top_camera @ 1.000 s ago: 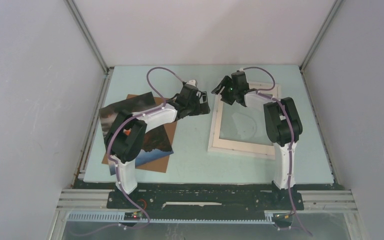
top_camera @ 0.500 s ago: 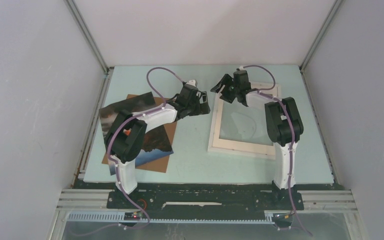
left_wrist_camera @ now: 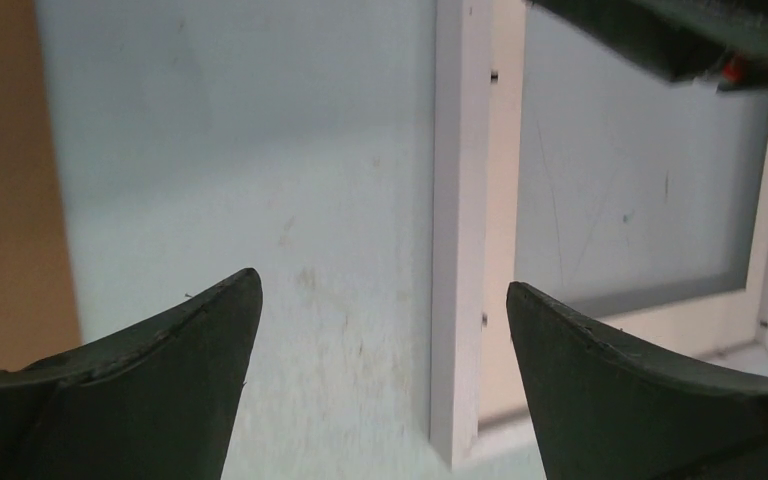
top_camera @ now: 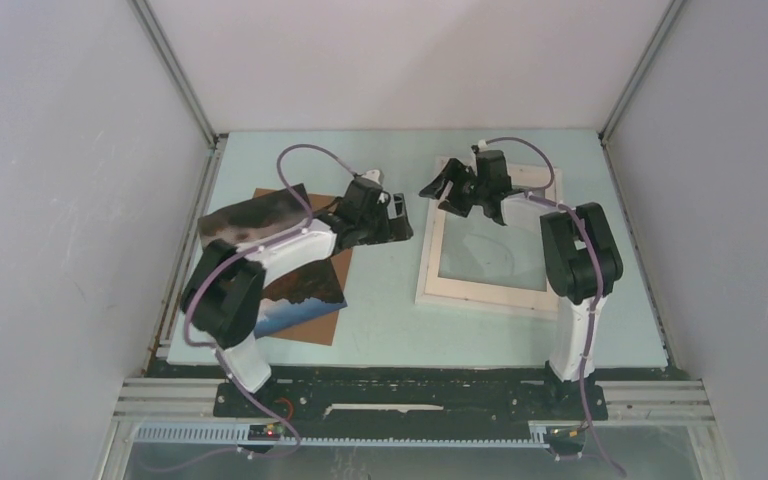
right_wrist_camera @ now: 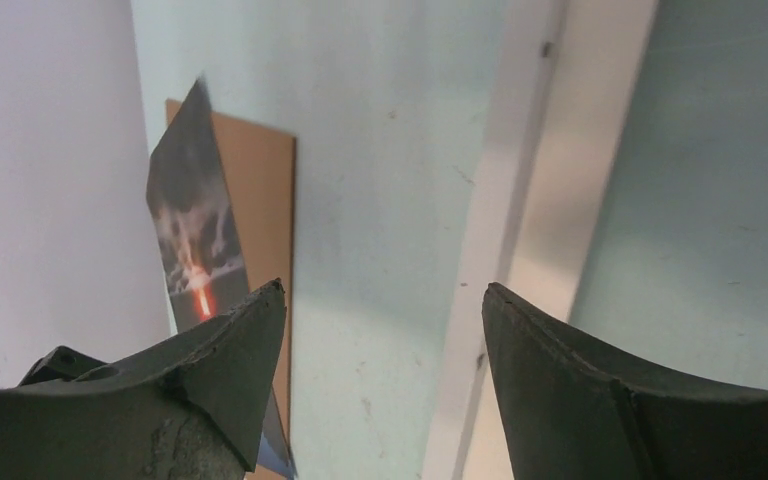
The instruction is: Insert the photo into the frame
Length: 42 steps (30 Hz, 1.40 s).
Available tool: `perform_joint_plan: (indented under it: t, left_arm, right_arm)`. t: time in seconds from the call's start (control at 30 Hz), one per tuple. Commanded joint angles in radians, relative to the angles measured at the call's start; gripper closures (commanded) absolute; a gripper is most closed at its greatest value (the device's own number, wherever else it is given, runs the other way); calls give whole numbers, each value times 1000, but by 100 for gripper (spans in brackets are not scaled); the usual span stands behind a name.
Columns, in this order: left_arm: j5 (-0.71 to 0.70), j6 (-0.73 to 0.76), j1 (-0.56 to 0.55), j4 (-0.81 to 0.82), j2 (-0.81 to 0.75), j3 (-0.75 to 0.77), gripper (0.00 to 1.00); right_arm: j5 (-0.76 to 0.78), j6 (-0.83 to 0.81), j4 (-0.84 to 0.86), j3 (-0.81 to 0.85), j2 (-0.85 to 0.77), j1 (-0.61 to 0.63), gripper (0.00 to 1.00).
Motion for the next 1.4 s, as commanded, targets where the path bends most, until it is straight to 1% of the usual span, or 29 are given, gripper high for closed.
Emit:
perform_joint_plan:
  t: [0.0, 0.1, 0.2, 0.27, 0.33, 0.43, 0.47, 0.53, 0.6, 0.63, 0.73, 0.8, 0.97, 1.1, 1.23, 1.37]
  left_arm:
    - [-27, 6, -3, -153, -244, -90, 0]
    - [-116, 17, 1, -291, -399, -165, 0]
    - [-175, -29, 47, -415, -555, -254, 0]
    - [-185, -85, 108, -468, -689, -321, 0]
    - [-196, -137, 194, -487, -807, -387, 0]
    - [-239, -182, 353, -518, -912, -450, 0]
    - [-236, -200, 418, -533, -918, -468, 0]
    - [-174, -213, 541, -529, -903, -496, 0]
    - [-157, -241, 631, -520, -874, -510, 0]
    - [-160, -249, 651, -495, -864, -520, 0]
    - [-212, -283, 667, -432, -839, -552, 0]
    - [-229, -318, 680, -396, -823, -581, 0]
    - [-142, -376, 713, -309, -753, -656, 0]
    - [-114, -381, 729, -281, -687, -683, 0]
    - [-67, -412, 739, -199, -680, -747, 0]
    - [-16, -423, 740, -157, -674, -789, 0]
  right_arm:
    - [-60, -96, 44, 11, -113, 29, 20]
    - [-113, -95, 66, 9, -114, 64, 19]
    - [-149, -61, 96, 10, -96, 111, 21]
    - [-159, -8, 133, 9, -73, 147, 21]
    - [-207, 27, 181, 31, -41, 191, 22]
    - [-207, 21, 144, 83, 0, 270, 23]
    - [-190, 12, 126, 84, 7, 296, 23]
    - [-165, 3, 95, 66, 22, 356, 23]
    - [-167, 26, 129, 34, 41, 418, 23]
    - [-169, 34, 135, 28, 47, 445, 23]
    - [-71, 39, 78, -3, 21, 514, 24]
    - [-7, 48, 59, -35, -12, 531, 23]
    - [12, 61, 4, -92, -47, 540, 23]
    - [-18, 90, 60, -173, -39, 547, 24]
    - [-48, 120, 104, -178, -9, 548, 24]
    - [-107, 210, 151, -152, 31, 544, 25]
